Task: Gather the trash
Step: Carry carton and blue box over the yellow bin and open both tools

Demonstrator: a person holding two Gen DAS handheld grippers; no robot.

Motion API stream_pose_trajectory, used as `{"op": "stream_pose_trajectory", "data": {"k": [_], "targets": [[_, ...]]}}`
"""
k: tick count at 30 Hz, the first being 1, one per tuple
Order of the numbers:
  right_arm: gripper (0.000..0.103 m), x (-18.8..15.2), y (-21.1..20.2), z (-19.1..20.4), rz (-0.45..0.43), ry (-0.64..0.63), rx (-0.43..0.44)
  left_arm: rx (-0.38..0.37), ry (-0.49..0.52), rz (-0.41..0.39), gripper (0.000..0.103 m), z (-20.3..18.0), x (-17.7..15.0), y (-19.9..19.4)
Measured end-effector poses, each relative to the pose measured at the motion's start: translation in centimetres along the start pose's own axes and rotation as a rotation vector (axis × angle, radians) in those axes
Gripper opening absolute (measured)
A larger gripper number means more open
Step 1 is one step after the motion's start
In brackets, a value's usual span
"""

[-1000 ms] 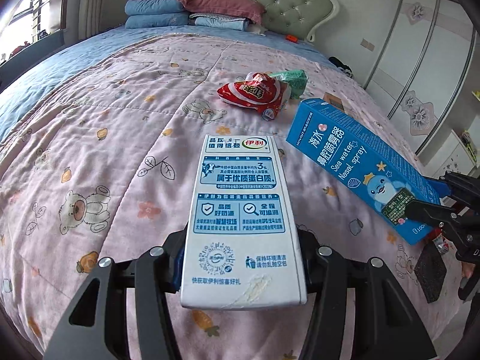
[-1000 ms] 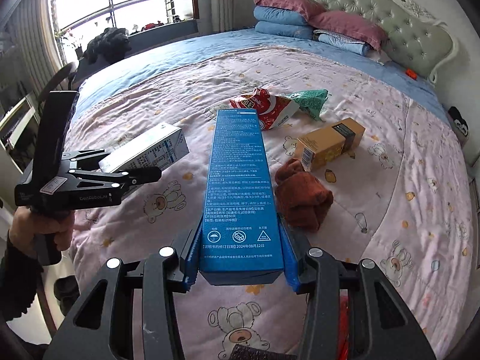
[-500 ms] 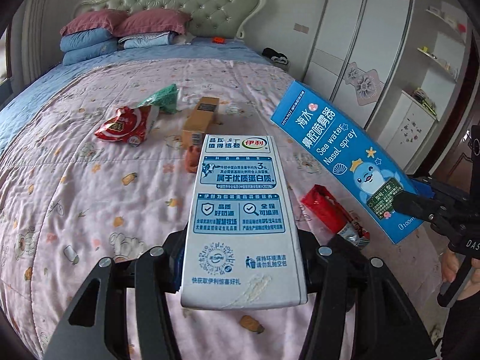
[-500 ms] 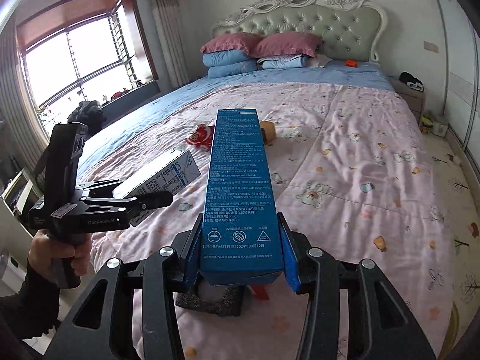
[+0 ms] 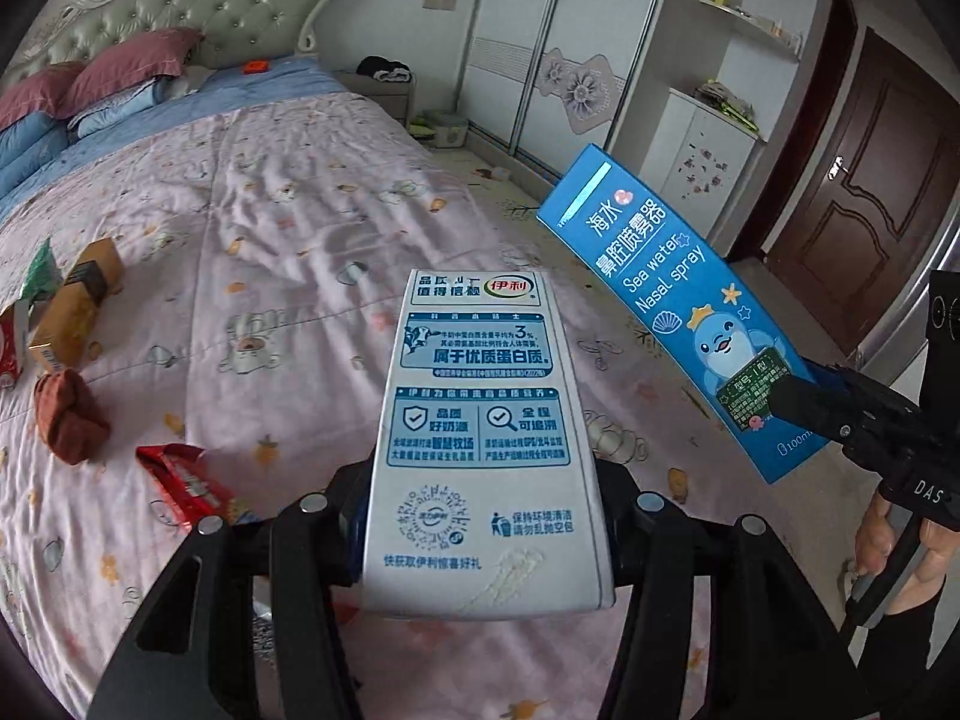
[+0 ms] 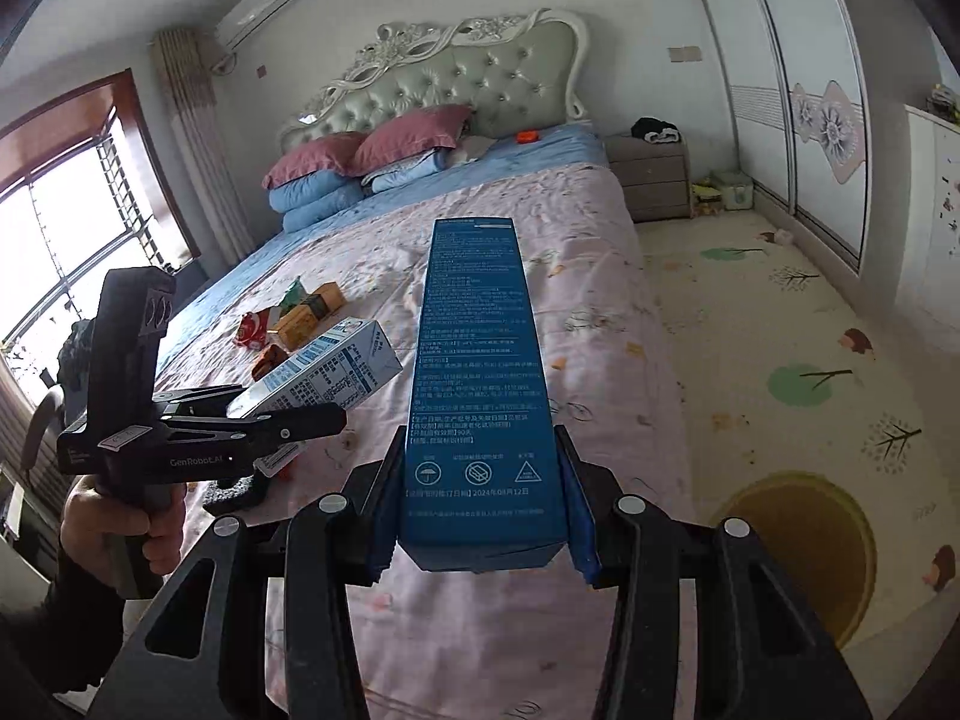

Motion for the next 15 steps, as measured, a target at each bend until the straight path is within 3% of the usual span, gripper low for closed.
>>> {"op": "stream_pose_trajectory", "data": {"k": [15], "targets": [[0.044, -4.9, -9.3, -16.4, -0.066, 0.224, -0.261, -0.178, 0.177, 0.154, 0.054, -15.9, -1.3, 11.1]]}}
Point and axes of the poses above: each gripper's, at about its wrist camera, not at the fingertips, and y roughly the way its jaws point, z to its left, x to its top, the point moved 6 cm from there along y, roughly the way its jaws point, and after that the axes turned 13 degrees about -z, right-handed, at the moved point
